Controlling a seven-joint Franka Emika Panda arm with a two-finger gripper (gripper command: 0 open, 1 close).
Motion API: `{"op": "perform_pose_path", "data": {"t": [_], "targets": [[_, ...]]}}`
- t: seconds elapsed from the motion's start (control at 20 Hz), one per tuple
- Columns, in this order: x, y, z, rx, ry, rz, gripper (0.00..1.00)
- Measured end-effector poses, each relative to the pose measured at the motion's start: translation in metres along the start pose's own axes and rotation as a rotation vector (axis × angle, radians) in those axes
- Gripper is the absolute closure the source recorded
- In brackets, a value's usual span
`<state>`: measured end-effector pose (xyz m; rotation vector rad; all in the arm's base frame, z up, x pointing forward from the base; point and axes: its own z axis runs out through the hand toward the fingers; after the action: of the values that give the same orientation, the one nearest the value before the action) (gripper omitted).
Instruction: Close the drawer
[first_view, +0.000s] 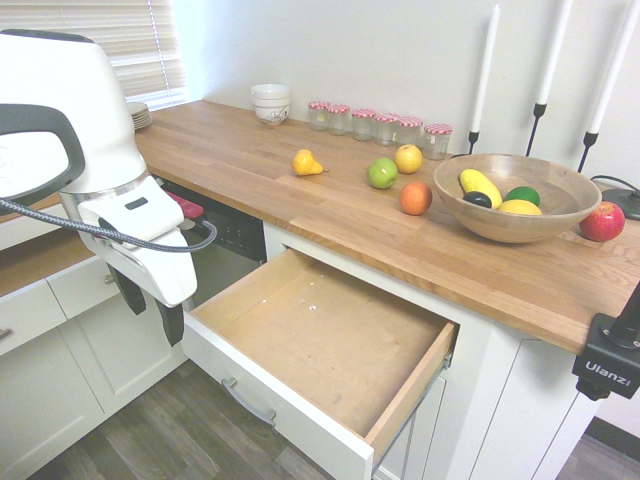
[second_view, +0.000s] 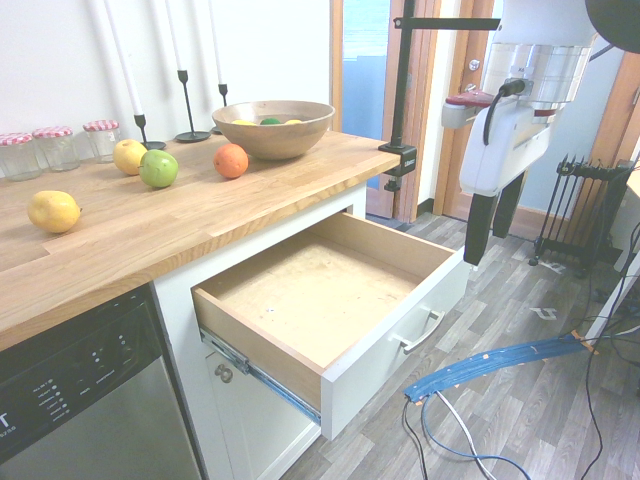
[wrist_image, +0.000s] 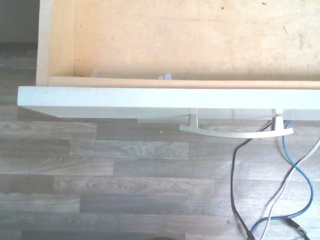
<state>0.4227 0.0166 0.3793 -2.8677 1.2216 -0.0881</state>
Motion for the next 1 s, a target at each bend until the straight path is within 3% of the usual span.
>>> {"op": "perform_pose_path", "data": {"t": [0.45,1.0], "targets": [[0.007,-0.001,0.020,0.003,-0.008,0.015,0.00],[0.036,0.013,0.133,-0.040,-0.071,0.042,0.00]]}}
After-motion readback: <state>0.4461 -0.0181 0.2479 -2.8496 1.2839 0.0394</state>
